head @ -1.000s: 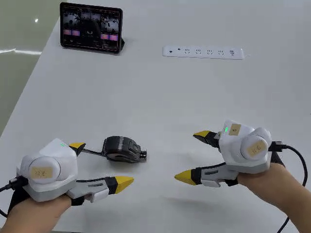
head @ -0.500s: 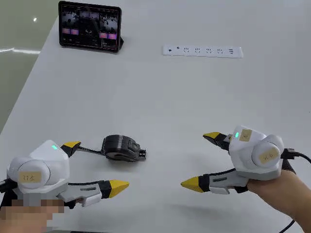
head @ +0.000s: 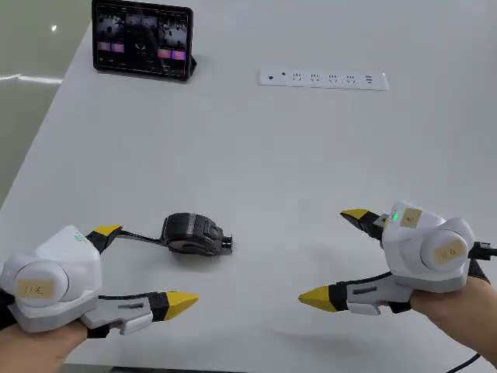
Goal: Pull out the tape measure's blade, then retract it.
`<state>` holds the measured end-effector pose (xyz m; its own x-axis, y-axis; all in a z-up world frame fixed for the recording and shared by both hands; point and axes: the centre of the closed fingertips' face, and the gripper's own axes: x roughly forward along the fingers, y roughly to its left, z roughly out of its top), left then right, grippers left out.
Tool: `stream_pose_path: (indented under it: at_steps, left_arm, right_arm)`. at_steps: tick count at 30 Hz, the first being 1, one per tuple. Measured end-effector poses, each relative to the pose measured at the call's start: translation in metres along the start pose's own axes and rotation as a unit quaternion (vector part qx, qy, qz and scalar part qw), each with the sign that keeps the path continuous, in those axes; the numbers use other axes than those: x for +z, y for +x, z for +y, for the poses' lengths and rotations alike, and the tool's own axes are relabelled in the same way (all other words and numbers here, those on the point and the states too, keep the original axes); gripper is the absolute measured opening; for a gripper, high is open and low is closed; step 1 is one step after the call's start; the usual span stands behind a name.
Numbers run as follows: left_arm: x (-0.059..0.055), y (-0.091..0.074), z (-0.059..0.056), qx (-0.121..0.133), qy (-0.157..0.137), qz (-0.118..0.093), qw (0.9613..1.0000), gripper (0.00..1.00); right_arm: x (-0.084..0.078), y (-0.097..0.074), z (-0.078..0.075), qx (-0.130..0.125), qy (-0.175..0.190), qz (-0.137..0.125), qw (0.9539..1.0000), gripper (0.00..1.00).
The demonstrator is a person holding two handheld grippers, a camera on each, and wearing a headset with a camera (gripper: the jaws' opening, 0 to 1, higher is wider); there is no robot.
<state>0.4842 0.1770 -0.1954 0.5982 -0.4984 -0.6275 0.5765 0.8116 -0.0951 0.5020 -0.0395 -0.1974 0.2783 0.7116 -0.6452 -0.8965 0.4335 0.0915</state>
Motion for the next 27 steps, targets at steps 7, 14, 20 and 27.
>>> stream_pose_path:
  at_steps: [7, 14, 20, 27]
  left_arm:
    - [-0.005, -0.006, 0.001, -0.003, 0.006, 0.007, 1.0, 0.99]
    - [-0.009, -0.012, 0.003, -0.005, 0.014, 0.015, 0.9998, 0.99]
    - [-0.011, -0.016, 0.005, -0.009, 0.024, 0.019, 0.9995, 0.99]
    - [-0.016, -0.02, 0.01, -0.011, 0.035, 0.026, 0.999, 0.99]
  right_arm:
    - [-0.005, -0.008, 0.0, -0.003, 0.006, 0.0, 1.0, 0.95]
    - [-0.015, -0.018, 0.002, -0.003, 0.011, 0.004, 0.9999, 0.94]
    - [-0.021, -0.027, 0.002, -0.007, 0.019, -0.002, 0.9998, 0.94]
    - [-0.037, -0.036, 0.004, -0.012, 0.03, 0.006, 0.9995, 0.93]
